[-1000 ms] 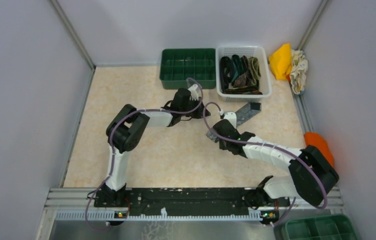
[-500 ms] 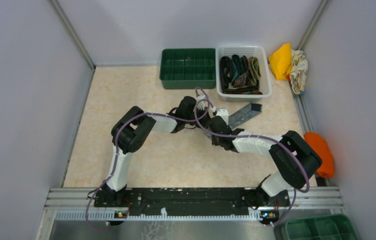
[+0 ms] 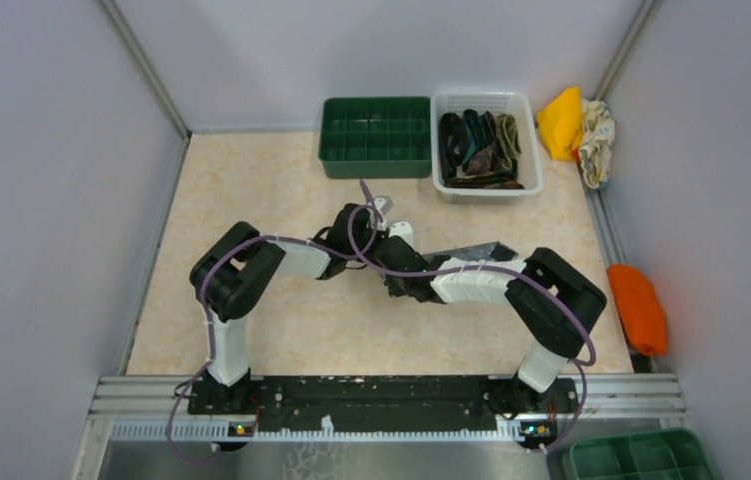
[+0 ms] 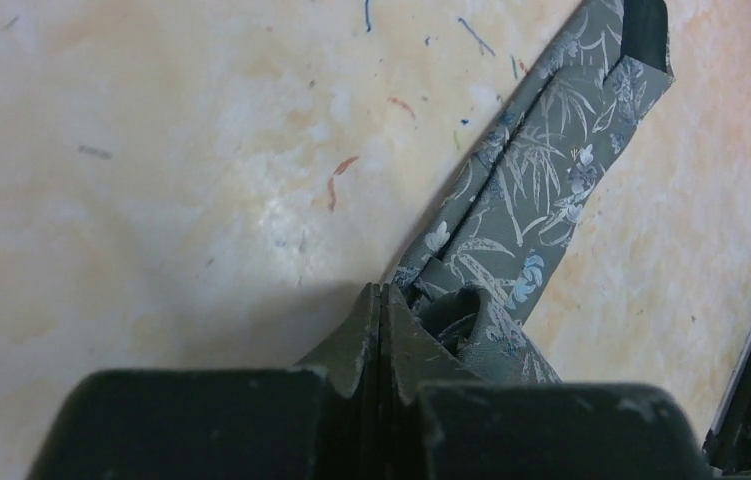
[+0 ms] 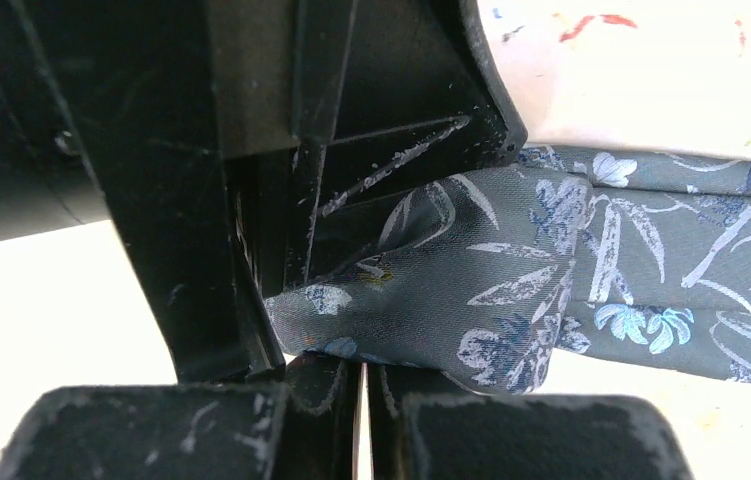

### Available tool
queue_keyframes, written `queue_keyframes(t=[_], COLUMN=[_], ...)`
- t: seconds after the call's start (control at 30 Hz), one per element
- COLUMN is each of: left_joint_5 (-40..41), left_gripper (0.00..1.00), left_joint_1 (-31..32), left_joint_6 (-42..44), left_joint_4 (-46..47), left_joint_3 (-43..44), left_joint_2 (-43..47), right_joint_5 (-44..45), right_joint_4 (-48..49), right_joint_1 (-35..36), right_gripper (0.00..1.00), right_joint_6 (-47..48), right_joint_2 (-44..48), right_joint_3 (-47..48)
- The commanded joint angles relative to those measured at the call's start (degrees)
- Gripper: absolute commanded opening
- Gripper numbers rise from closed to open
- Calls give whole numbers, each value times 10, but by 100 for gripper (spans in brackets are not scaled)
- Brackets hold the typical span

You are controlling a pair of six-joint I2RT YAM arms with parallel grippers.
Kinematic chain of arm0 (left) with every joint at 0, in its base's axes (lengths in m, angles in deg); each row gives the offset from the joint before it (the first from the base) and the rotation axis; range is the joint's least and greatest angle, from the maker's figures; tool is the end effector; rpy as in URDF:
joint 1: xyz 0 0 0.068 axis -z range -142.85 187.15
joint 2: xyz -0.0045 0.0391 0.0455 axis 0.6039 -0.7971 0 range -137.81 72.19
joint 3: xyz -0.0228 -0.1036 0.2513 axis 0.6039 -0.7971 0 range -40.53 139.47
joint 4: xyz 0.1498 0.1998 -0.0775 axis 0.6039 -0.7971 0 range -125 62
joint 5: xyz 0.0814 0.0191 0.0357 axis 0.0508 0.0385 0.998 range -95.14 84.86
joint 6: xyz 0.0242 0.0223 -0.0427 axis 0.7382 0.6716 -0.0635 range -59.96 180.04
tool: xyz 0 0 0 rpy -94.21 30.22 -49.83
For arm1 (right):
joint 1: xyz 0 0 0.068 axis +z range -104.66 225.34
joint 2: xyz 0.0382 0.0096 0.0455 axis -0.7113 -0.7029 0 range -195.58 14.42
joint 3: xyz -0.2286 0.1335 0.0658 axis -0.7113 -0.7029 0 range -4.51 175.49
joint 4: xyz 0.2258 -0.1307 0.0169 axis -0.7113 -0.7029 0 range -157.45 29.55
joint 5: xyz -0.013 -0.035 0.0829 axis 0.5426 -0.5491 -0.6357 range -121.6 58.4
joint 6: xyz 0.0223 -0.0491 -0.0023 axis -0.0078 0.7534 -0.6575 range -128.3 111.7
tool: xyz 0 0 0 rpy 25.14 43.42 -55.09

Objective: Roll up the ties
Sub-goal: Roll the tie at the center of the board.

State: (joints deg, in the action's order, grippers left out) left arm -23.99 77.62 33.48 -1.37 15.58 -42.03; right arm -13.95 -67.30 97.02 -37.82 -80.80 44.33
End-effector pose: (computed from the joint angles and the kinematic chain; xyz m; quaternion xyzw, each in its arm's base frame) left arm 0.2972 -0.2687 0.1217 0.1837 0.8446 -0.3854 0.3231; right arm 0.2076 0.2453 0.1538 -0.1327 0.9296 0.0922 0.3314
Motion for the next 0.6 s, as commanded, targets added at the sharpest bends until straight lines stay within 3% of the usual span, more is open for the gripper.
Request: queue_keyframes(t=[0.0,0.23,0.37,0.57], left_joint_5=[29,81,79,44], left_gripper=[0,0,0,0], left_joint_1=[22,21,21,22], left_joint_6=[29,22,23,-2], left_joint_4=[-64,-129,-144,-112], left_joint_3=[-41,7,20,-38], left_joint_2=[16,19,19,31], right_joint_5=[-44,18,76,79], right_joint_4=[15,-54,-129,-159], right_joint_1=[26,30,28,28], right_gripper=[0,5,26,34], right_joint_6=[11,2,-40,-65], right_joint_2=[-21,73,127,176], right_joint_3=[15,-15,-36,-67])
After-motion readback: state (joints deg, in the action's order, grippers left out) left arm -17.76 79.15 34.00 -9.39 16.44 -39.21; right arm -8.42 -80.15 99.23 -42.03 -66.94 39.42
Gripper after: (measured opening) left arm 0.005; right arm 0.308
